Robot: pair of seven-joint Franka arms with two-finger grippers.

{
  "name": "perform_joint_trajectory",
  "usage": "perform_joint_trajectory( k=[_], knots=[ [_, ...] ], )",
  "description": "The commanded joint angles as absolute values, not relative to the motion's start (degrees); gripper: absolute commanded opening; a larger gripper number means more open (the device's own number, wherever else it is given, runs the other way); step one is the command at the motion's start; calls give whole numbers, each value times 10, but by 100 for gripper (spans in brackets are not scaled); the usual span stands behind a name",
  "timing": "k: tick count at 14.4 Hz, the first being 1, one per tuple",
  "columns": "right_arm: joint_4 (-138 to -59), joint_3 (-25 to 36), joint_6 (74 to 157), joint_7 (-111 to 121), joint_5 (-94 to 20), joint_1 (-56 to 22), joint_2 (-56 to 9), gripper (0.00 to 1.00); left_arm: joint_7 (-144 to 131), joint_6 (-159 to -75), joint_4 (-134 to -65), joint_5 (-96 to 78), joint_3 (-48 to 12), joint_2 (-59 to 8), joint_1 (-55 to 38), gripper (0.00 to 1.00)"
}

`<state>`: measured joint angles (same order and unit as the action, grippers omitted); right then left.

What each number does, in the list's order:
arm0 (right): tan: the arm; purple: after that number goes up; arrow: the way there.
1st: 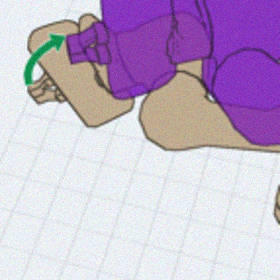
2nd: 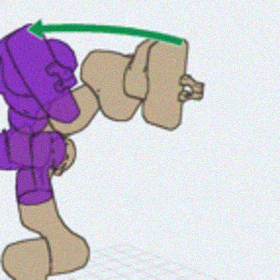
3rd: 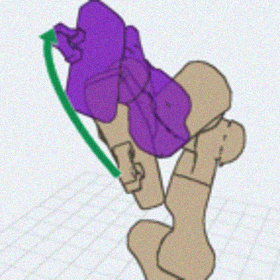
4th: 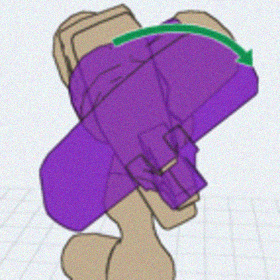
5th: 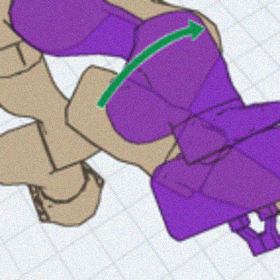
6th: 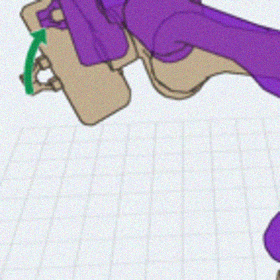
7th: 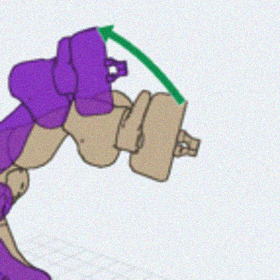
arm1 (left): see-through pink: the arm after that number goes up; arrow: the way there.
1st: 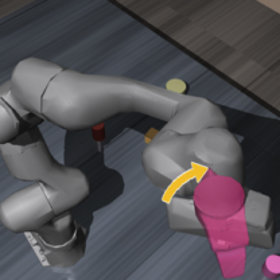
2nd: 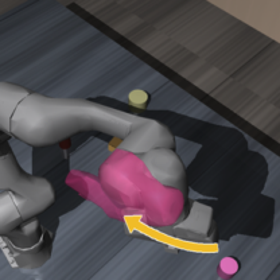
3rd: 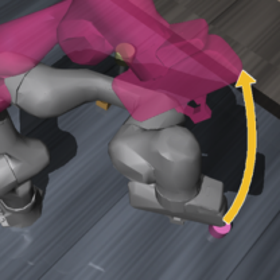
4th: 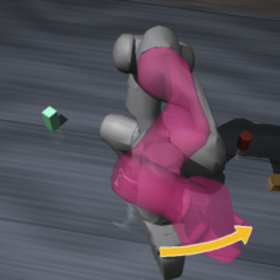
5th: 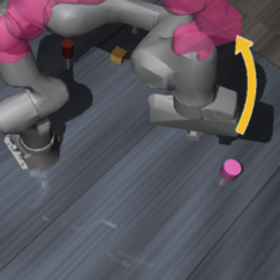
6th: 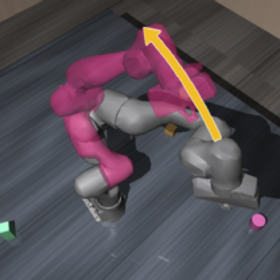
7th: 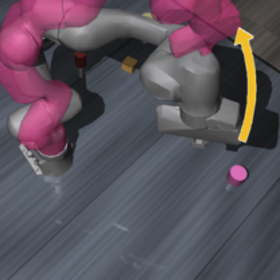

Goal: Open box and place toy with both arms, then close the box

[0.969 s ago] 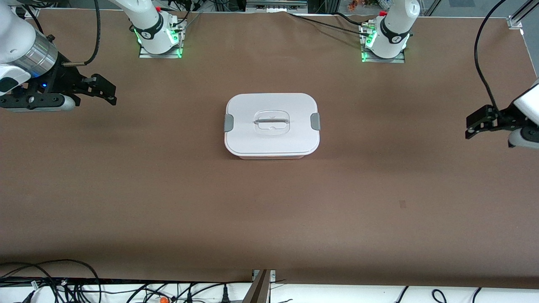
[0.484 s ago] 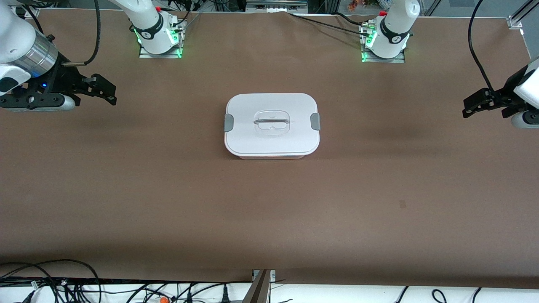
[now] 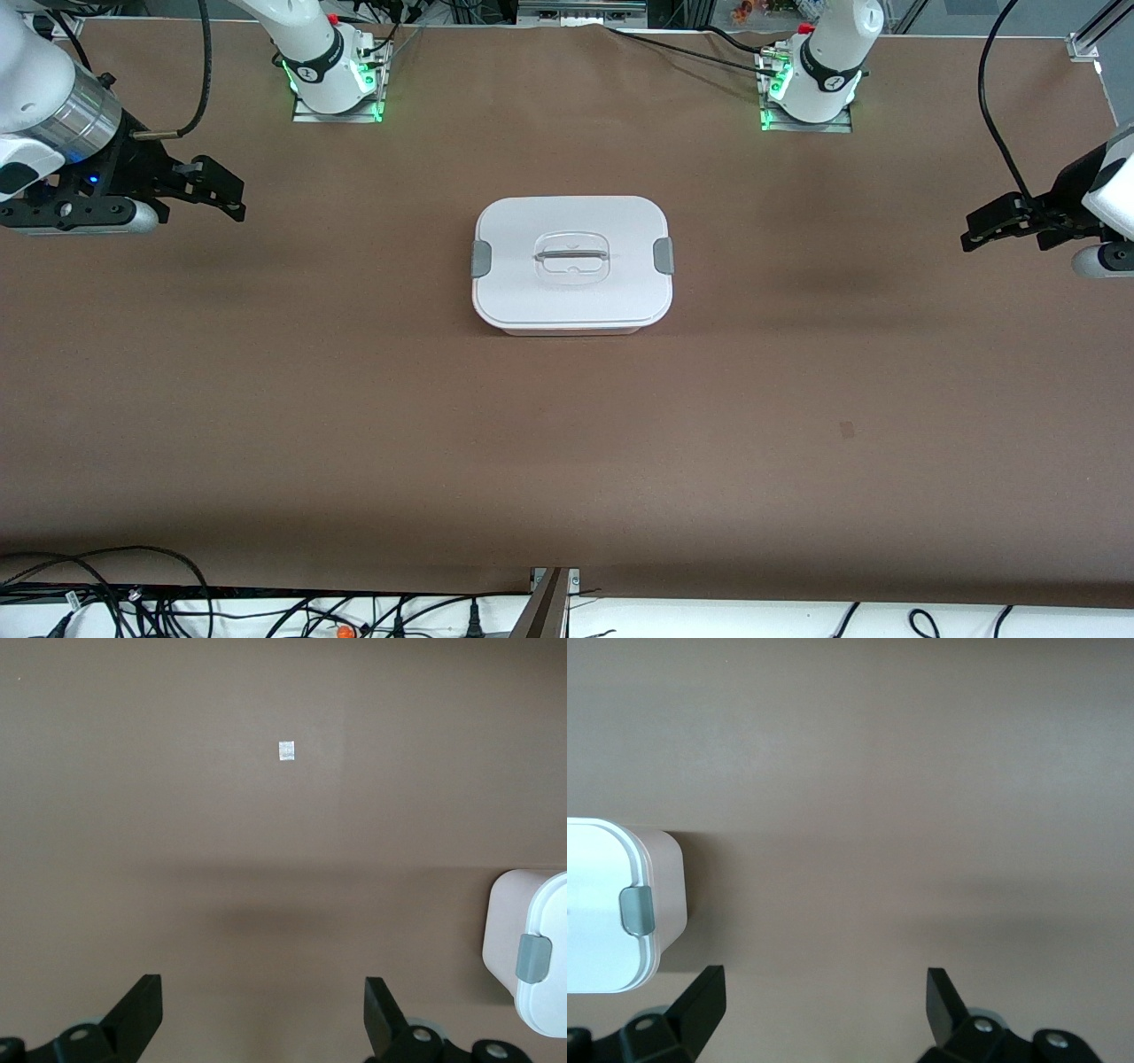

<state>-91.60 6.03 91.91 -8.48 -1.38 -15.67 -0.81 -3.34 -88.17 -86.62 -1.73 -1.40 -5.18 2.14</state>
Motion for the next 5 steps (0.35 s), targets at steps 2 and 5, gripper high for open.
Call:
perform_joint_trajectory(
  k=[2, 5],
  knots=[
    [-930, 55, 920, -78, -19, -151, 8, 100, -40, -873, -857, -21, -18, -57, 18, 100],
    [-929, 53, 899, -70, -18, -151, 8, 100, -40, -872, -856, -21, -18, -60, 18, 100]
  ],
)
